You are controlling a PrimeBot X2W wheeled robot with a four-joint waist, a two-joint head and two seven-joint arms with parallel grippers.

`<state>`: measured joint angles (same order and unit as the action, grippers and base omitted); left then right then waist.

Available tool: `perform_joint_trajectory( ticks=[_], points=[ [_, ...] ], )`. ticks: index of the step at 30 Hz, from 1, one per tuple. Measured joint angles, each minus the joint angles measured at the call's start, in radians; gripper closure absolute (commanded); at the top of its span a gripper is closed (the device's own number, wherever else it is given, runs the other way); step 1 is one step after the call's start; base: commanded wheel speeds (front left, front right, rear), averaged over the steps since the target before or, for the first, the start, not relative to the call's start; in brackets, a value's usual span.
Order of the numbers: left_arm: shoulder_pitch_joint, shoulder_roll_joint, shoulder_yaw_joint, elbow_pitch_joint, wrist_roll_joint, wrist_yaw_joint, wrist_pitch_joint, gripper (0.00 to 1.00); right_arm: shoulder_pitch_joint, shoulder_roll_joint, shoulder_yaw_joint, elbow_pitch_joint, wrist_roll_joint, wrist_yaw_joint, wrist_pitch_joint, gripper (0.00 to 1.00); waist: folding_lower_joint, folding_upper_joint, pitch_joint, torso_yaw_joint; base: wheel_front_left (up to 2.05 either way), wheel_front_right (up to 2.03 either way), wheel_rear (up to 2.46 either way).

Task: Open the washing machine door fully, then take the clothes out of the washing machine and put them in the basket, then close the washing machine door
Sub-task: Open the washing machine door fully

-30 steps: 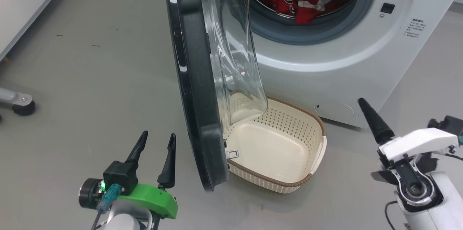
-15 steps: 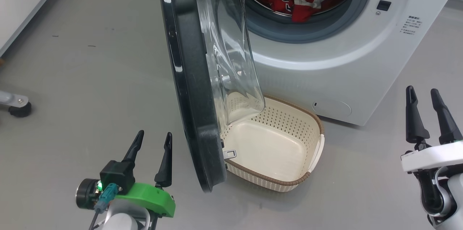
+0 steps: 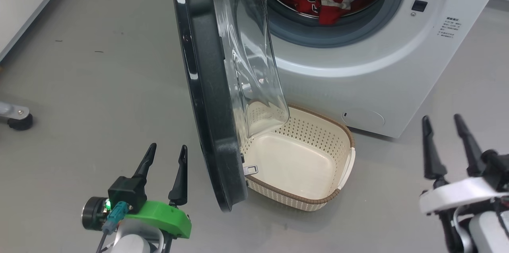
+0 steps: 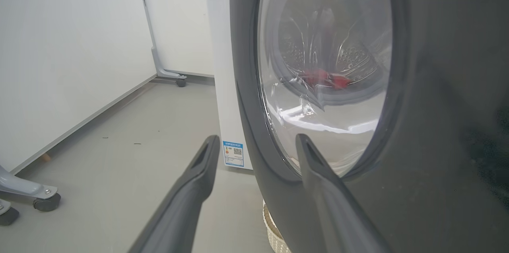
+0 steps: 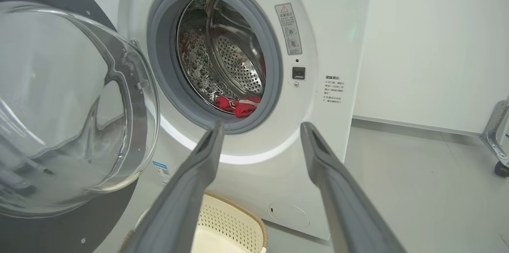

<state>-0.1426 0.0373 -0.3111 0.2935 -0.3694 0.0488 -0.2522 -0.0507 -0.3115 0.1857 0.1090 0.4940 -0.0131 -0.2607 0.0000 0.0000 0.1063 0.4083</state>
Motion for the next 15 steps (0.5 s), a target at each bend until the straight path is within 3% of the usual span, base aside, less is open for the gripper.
perform_joint_trajectory(
  ticks=[5, 15],
  points=[
    [0.000, 0.000, 0.000, 0.000, 0.000, 0.000, 0.000, 0.00, 0.055, 0.048, 0.008, -0.013, -0.044, -0.016, 0.000, 0.00, 0.0000, 0.0000, 0.002, -0.001, 0.00, 0.00, 0.00],
    [0.000, 0.000, -0.002, 0.000, 0.000, 0.000, 0.000, 0.00, 0.106, 0.098, 0.018, -0.024, -0.119, -0.016, 0.000, 0.00, 0.0000, 0.0000, 0.006, -0.003, 0.00, 0.00, 0.00]
  ],
)
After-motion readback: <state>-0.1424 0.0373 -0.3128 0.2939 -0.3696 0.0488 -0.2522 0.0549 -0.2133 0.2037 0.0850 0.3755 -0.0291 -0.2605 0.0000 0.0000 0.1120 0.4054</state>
